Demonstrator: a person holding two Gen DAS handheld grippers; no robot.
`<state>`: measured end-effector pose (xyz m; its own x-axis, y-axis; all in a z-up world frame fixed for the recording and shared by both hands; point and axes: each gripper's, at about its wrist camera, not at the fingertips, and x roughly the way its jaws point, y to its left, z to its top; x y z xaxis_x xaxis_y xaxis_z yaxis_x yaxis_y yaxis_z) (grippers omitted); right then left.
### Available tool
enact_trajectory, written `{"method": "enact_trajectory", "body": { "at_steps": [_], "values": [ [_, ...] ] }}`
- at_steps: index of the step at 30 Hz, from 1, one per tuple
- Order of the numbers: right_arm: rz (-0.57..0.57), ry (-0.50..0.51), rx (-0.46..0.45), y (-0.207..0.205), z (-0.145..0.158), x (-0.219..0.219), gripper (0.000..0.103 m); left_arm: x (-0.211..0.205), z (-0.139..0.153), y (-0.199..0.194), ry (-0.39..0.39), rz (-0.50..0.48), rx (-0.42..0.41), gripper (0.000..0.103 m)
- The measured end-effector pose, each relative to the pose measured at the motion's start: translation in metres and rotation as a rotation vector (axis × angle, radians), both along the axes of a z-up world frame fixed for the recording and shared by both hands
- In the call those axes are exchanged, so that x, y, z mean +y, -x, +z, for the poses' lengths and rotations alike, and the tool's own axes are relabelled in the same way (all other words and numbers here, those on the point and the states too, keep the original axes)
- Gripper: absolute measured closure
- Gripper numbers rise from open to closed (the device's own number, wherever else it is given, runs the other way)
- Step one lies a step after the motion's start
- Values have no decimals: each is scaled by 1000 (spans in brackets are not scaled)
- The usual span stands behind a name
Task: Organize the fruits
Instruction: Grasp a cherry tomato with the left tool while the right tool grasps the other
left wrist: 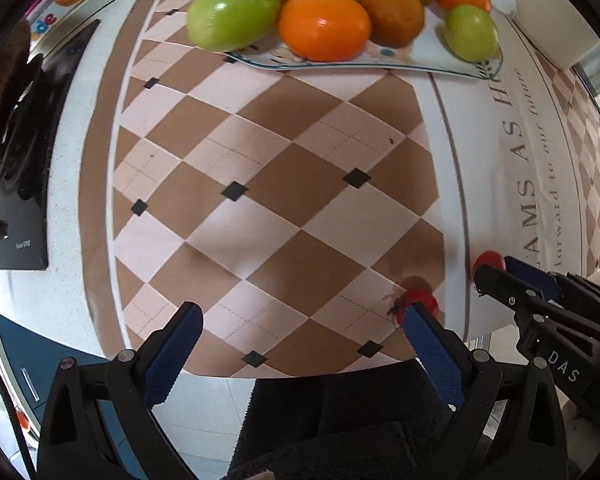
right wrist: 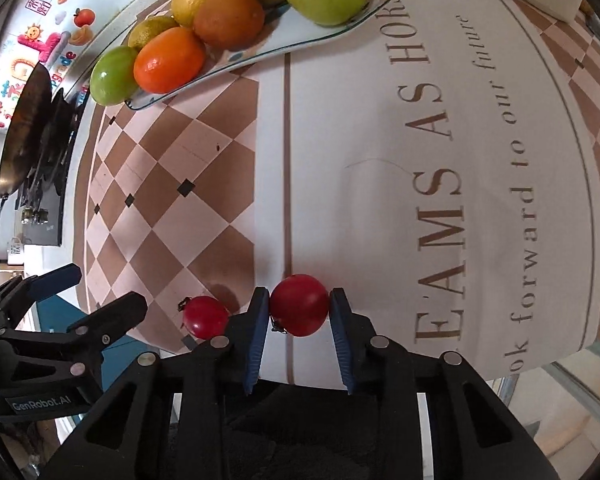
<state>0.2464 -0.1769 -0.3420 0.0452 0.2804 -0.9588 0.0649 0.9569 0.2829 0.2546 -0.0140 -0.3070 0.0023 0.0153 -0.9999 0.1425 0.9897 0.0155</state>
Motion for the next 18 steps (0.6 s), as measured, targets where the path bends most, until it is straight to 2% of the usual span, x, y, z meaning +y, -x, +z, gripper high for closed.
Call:
{"method": "enact_trajectory", "body": {
  "at_steps": [9,11,14,16,18],
  "values": [
    [-97,1,-7,-1,11,-31,70,-35,-8,19,74,-93,59,1],
    [-113,5,-5,-1,12,-38,70,-44,-10,22,88,-118,60,3],
    [-138,8,3,-3,12,-48,70,-55,-14,28,99,-143,76,27],
    [-149,7,6,-3,12,-54,70,-60,-18,30,109,-153,90,47],
    [-153,8,6,-3,12,-55,70,-64,-19,29,126,-161,95,56]
  ]
}}
